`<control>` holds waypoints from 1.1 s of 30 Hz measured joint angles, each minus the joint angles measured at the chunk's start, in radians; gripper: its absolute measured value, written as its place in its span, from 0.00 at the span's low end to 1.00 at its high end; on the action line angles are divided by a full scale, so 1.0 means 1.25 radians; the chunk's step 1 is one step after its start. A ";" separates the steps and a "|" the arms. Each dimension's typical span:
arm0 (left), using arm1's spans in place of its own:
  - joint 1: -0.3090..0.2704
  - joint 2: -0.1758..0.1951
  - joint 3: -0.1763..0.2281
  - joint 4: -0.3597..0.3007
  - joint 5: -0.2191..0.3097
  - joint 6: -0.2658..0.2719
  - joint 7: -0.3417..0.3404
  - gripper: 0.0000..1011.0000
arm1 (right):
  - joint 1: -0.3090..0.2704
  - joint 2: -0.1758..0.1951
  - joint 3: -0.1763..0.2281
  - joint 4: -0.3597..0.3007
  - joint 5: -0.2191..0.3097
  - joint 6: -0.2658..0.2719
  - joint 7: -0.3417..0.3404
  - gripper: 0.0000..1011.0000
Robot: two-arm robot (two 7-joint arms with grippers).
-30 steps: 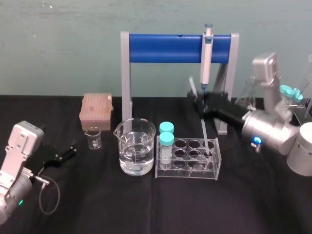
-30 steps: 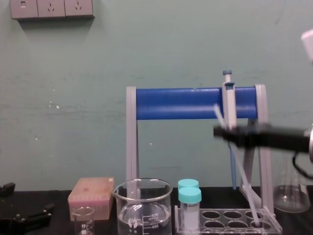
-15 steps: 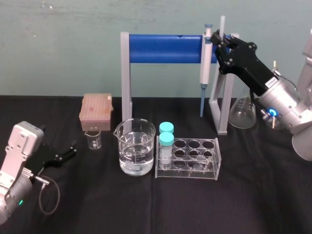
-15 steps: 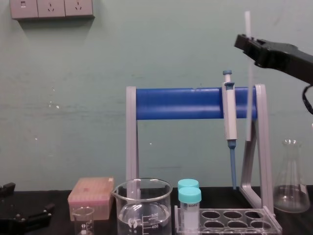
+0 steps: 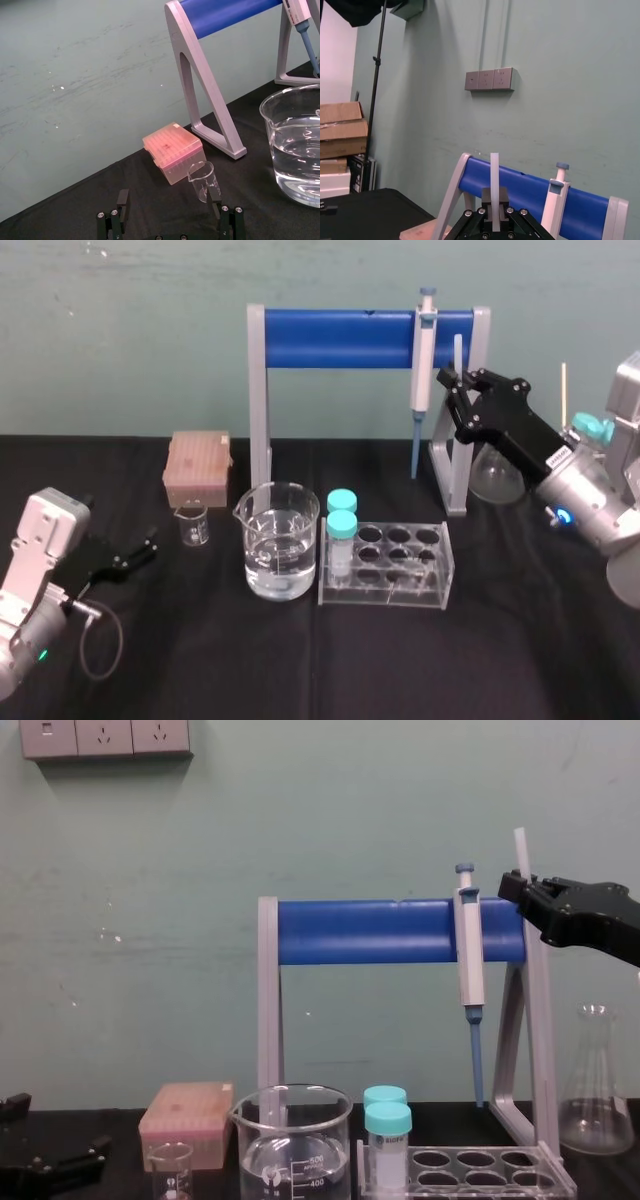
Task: Pick up the stirring rod with one hand, then place it down.
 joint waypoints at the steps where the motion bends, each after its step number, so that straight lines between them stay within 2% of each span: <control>1: 0.000 0.000 0.000 0.000 0.000 0.000 0.000 0.99 | 0.000 0.000 0.000 0.000 0.000 0.000 0.000 0.07; 33: 0.000 0.000 0.000 0.000 0.000 0.000 0.000 0.99 | 0.003 0.001 -0.001 -0.004 0.008 0.004 0.003 0.07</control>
